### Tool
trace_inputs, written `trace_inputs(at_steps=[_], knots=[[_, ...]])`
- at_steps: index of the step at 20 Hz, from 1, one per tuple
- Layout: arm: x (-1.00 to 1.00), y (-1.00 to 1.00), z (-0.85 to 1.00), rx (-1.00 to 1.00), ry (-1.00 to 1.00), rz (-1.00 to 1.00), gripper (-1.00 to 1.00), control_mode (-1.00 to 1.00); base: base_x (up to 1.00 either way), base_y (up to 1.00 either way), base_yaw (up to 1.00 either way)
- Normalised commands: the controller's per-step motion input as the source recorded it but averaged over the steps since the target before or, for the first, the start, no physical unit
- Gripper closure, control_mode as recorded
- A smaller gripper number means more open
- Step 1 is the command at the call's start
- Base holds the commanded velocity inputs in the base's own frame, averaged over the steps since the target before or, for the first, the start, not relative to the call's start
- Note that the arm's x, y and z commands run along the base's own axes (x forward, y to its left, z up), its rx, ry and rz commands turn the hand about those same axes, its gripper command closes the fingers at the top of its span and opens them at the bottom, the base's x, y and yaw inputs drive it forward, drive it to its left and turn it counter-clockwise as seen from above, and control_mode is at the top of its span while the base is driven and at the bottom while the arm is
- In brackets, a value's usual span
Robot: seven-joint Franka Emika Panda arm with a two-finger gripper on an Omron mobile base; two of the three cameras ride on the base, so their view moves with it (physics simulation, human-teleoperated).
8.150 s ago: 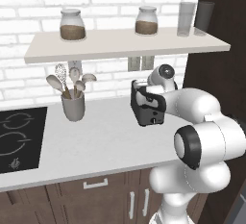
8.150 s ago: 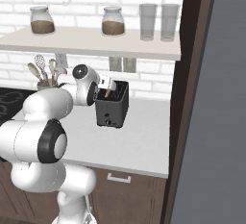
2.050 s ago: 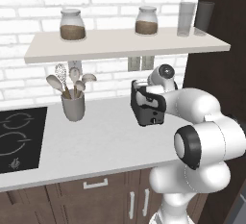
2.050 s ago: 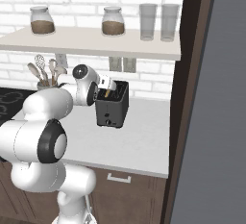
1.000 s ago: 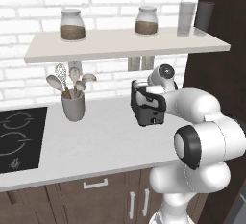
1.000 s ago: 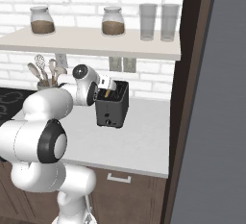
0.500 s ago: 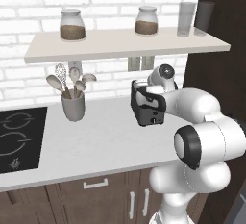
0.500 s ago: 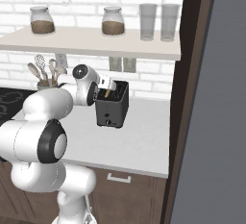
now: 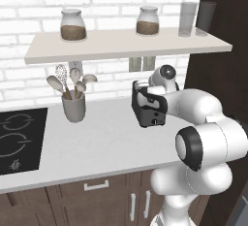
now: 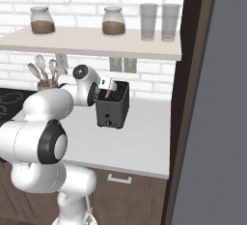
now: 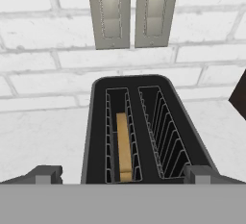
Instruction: Start the toaster. Once the lever pops up, take the bread to the plate on the dining counter.
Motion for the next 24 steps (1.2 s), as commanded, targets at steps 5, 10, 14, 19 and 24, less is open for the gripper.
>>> trace_inputs(at_steps=[5,10,14,19,24], knots=[[0.0,0.0,0.0,0.0,0.0,0.0,-1.0,-1.0,0.0,0.0,0.0],[0.0,0.0,0.0,0.0,0.0,0.0,-1.0,-1.0,0.0,0.0,0.0],[0.0,0.0,0.0,0.0,0.0,0.0,-1.0,-1.0,0.0,0.0,0.0],[0.0,0.0,0.0,0.0,0.0,0.0,-1.0,-1.0,0.0,0.0,0.0],[0.0,0.0,0.0,0.0,0.0,0.0,-1.0,-1.0,0.0,0.0,0.0]])
